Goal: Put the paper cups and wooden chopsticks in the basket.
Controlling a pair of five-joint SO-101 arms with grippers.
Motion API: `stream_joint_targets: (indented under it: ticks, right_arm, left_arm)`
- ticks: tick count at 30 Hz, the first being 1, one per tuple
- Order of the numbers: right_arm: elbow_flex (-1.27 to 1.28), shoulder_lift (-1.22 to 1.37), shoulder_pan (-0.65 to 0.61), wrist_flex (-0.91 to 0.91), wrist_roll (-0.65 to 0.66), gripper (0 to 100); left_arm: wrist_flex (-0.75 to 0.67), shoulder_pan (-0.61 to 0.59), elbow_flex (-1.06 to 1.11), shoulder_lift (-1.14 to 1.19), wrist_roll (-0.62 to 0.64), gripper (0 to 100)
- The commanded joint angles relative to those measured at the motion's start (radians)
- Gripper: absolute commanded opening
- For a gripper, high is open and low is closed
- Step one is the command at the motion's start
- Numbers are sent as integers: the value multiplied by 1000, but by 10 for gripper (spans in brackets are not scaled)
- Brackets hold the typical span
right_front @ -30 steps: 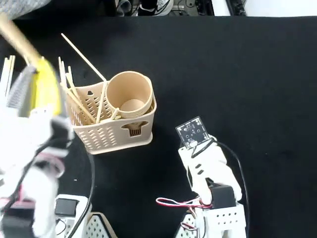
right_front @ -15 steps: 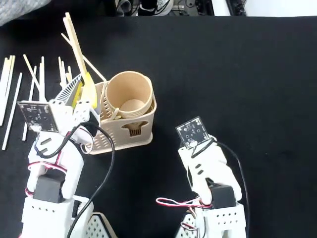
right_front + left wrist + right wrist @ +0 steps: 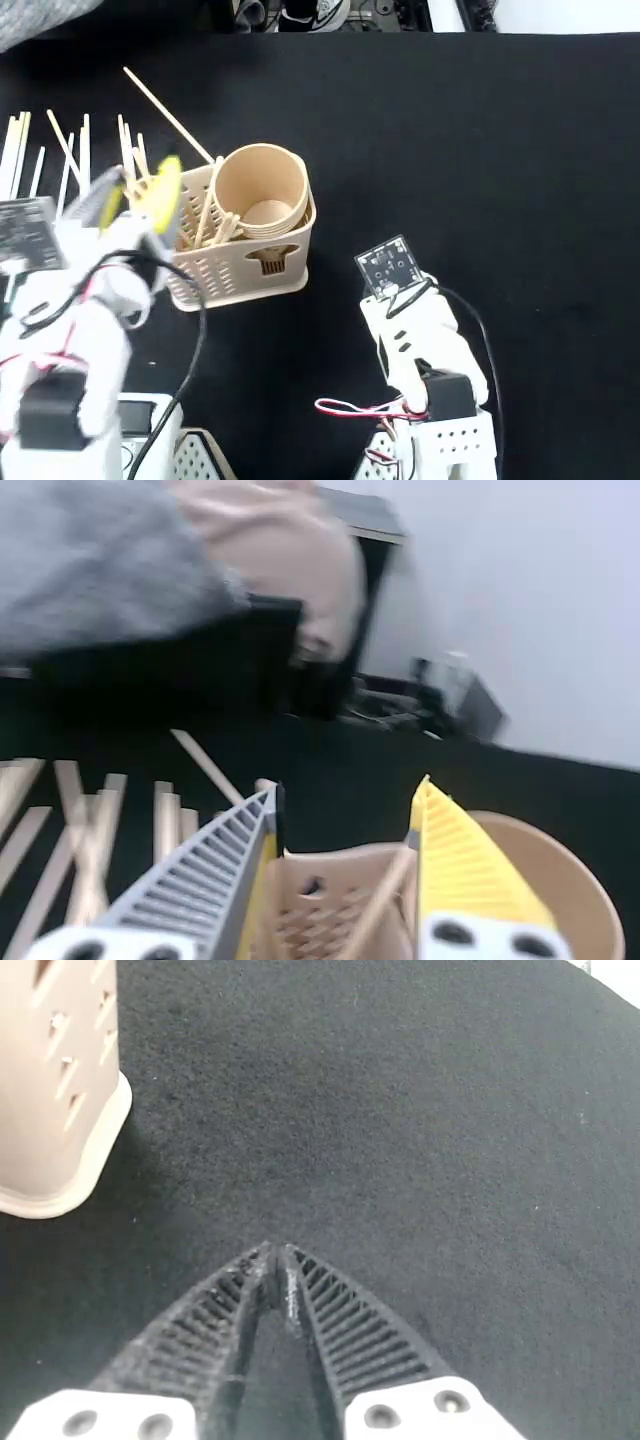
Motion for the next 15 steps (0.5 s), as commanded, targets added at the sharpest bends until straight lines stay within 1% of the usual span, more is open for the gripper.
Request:
stream_joint_targets:
  ticks: [1,4,6,10,15]
  right_arm:
    - [-4,-81,12,0,-3,12]
    - [-4,-81,12,0,-3,12]
    - [-4,-81,12,0,-3,12]
    - [-4,-81,12,0,-3,12]
    - [-4,-81,12,0,-3,12]
  left_arm:
    - [247,-156,-348,216,-6,220]
    - [361,-237,-483,405,-3,220]
    - [404,-289,-542,517,-2,220]
    - [413,-381,-610,710,0,220]
    - [397,-449,-682,934,0,220]
